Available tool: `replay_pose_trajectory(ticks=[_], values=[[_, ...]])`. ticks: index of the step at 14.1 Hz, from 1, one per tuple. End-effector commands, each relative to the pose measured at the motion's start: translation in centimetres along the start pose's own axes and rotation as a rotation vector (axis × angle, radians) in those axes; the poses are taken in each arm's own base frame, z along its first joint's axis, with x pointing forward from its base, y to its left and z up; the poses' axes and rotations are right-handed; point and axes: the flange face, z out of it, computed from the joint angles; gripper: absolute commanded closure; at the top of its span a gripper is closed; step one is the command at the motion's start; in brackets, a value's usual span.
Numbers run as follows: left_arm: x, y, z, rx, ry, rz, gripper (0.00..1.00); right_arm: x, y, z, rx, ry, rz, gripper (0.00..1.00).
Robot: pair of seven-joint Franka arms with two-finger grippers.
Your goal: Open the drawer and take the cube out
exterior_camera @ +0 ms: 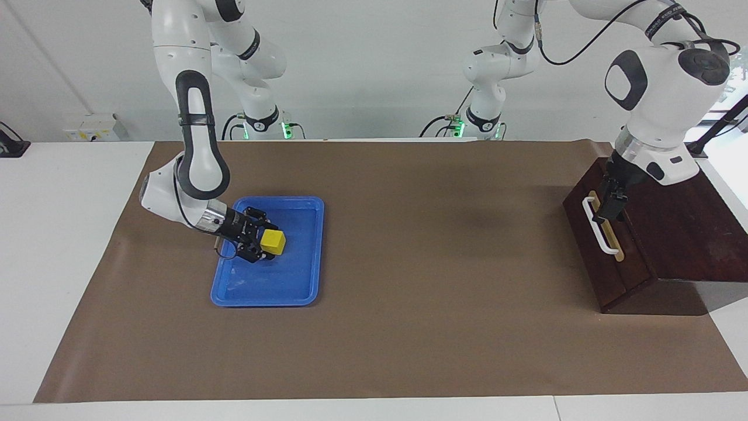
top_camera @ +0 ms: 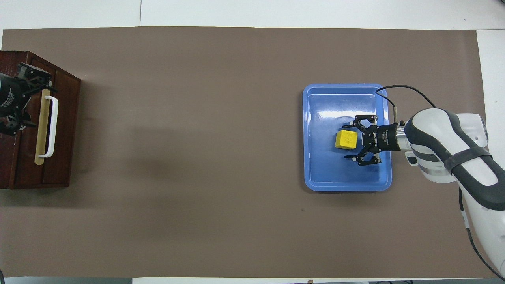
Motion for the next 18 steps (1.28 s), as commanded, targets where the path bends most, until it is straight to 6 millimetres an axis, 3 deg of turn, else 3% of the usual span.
replay_pose_trajectory(ticks=[1,4,6,9,11,12,15,18], values=[[-1.8,-0.3,-1.2,0.014,-0.028,0.231,0.0,-4.0,-1.5,-1.1,-0.001,-0.012,0.033,0.0],[-2.3,-0.5,-1.9,0.014,-0.033,0.462,0.0,-8.6,-3.5,-4.3,-0.023,-0.017,0.022,0.0],[-3.3,0.9,-2.6,-0.021,0.007,0.499,0.0,-13.1,-4.8,-8.0,-0.051,0.002,-0.06,0.0],[-3.8,1.2,-3.0,-0.031,0.019,0.506,0.0,-19.0,-6.5,-13.6,-0.09,0.063,-0.229,0.0],[-4.6,1.7,-3.1,-0.029,0.015,0.546,0.0,-21.5,-6.9,-16.8,-0.142,0.178,-0.367,0.0],[-5.0,1.3,-2.8,-0.001,-0.022,0.693,0.0,-23.5,-6.3,-19.3,-0.217,0.245,-0.614,0.0],[-5.6,0.9,-3.2,-0.015,-0.104,0.864,0.0,-24.5,-4.8,-21.9,-0.293,0.347,-0.835,0.0],[-6.3,0.9,-3.5,-0.016,-0.142,0.911,0.0,-25.4,-3.4,-23.8,-0.392,0.39,-1.082,0.0]])
